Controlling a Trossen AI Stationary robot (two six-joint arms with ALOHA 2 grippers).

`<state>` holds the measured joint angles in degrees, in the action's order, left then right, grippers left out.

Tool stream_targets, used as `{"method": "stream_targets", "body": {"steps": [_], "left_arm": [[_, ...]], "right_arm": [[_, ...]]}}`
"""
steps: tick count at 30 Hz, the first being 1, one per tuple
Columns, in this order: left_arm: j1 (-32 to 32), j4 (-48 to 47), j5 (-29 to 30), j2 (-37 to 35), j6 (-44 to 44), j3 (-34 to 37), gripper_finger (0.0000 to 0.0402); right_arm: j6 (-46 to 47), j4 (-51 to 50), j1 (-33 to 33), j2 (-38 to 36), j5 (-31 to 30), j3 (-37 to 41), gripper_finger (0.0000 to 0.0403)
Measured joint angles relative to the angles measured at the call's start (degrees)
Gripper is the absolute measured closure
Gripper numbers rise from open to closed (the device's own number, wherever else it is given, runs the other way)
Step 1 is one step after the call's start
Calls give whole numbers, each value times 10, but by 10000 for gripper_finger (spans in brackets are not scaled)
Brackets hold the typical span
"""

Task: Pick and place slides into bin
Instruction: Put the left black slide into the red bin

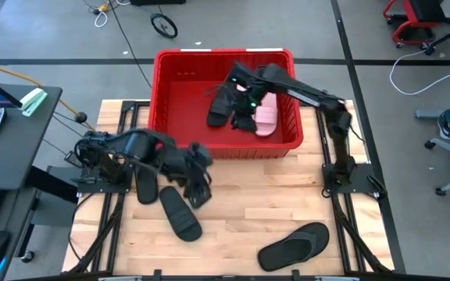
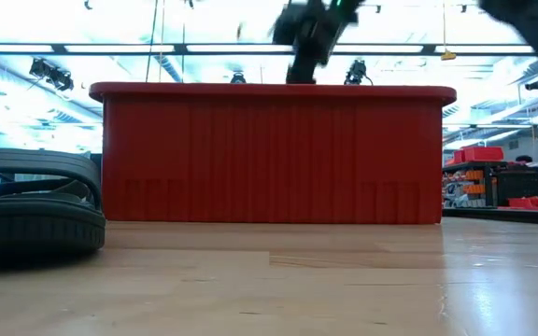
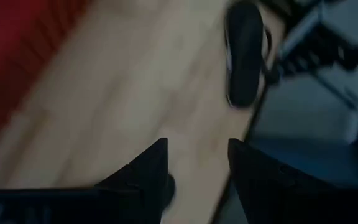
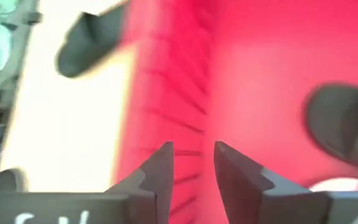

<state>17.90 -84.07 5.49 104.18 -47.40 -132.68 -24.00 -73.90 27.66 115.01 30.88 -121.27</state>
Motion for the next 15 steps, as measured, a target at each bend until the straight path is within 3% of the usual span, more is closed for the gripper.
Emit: {"method": "stream_targets", "body": {"steps": [6,15], "left_arm": [[63,-45,-8,65,-96,0,230],[141,-59,-12,226,-203,0,230]], "right_arm": [[29,-9,-76,-124,1,0,288],[34,-9,-182,-263,1,0,289]]}}
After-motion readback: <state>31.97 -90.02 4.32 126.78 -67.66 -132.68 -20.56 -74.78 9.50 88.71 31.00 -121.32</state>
